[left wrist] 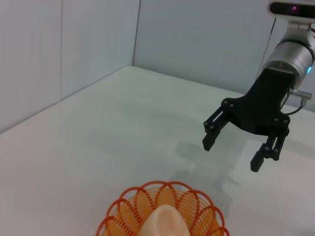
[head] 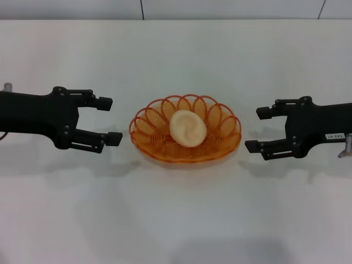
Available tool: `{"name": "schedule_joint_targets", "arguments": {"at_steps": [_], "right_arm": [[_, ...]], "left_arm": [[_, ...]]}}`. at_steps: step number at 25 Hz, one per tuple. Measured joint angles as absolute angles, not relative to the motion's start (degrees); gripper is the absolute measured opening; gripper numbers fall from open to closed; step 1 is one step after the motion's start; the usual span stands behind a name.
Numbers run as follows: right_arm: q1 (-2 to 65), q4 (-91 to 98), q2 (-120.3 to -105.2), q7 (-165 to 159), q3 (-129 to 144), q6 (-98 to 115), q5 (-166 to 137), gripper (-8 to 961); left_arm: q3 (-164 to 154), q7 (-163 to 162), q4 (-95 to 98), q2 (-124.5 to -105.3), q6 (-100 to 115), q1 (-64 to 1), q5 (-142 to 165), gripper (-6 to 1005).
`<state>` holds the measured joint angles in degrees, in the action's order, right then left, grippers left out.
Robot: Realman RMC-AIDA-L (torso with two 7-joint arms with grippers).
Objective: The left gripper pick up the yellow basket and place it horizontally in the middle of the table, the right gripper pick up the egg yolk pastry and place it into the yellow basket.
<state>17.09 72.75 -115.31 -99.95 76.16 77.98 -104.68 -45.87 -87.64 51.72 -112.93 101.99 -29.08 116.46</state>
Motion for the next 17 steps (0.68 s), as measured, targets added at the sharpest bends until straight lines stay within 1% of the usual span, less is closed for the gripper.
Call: {"name": "schedule_joint_targets", "arguments": {"at_steps": [17], "right_arm": [[17.28,73.47,-115.31,-100.53,76.28,79.67,-105.60,794]], "left_arm": [[-45.83,-88.03,51.99,-113.03,101.98,-29.28,116.33,861]]}}
